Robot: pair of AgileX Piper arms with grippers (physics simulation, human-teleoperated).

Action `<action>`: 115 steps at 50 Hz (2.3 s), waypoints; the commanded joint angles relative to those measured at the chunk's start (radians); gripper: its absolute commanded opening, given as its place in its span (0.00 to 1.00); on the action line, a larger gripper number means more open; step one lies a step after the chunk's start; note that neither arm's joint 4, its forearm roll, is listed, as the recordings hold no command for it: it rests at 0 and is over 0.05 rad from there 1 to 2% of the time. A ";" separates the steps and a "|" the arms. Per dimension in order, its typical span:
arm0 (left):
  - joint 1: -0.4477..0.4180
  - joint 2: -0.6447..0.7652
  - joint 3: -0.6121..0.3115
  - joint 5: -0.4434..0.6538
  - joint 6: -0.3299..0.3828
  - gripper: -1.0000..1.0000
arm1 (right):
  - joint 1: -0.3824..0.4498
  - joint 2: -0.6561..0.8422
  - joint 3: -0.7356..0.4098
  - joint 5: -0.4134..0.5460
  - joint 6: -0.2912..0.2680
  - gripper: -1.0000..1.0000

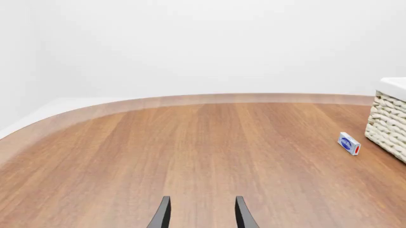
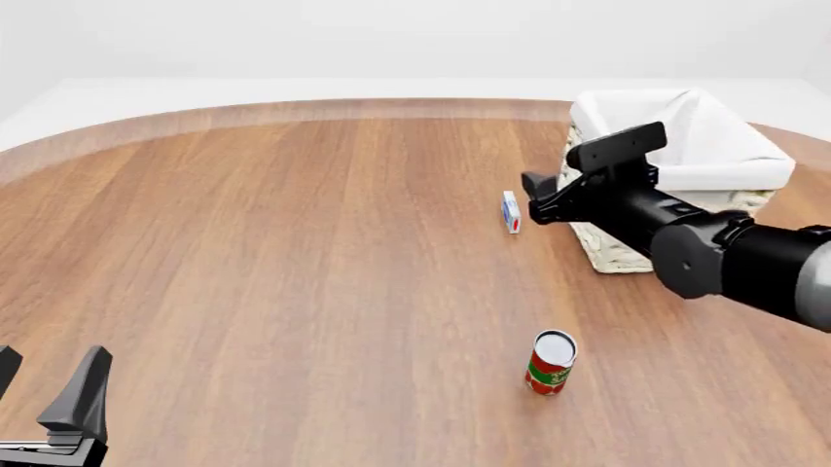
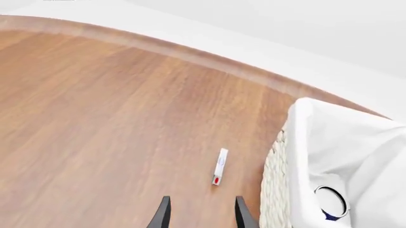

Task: Pick up the alphabet soup and the cream cheese box, and put them in the basket.

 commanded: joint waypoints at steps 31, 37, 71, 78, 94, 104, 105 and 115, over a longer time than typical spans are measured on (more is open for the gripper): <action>0.000 0.000 0.000 0.000 0.000 1.00 | -0.037 0.255 -0.177 -0.031 0.041 1.00; 0.000 0.000 0.000 0.000 0.000 1.00 | -0.029 0.283 -0.208 -0.026 0.048 1.00; 0.000 0.000 0.000 0.000 0.000 1.00 | -0.059 0.453 -0.381 0.024 0.034 1.00; 0.000 0.000 0.000 0.000 0.000 1.00 | -0.055 0.496 -0.431 0.042 0.041 1.00; 0.000 0.000 0.000 0.000 0.000 1.00 | -0.050 0.581 -0.519 0.071 0.062 1.00; 0.000 0.000 0.000 0.000 0.000 1.00 | -0.066 0.633 -0.563 0.080 0.075 1.00; 0.000 0.000 0.000 0.000 0.000 1.00 | -0.068 0.639 -0.566 0.081 0.076 1.00; 0.000 0.000 0.000 0.000 0.000 1.00 | -0.078 0.678 -0.590 0.086 0.089 1.00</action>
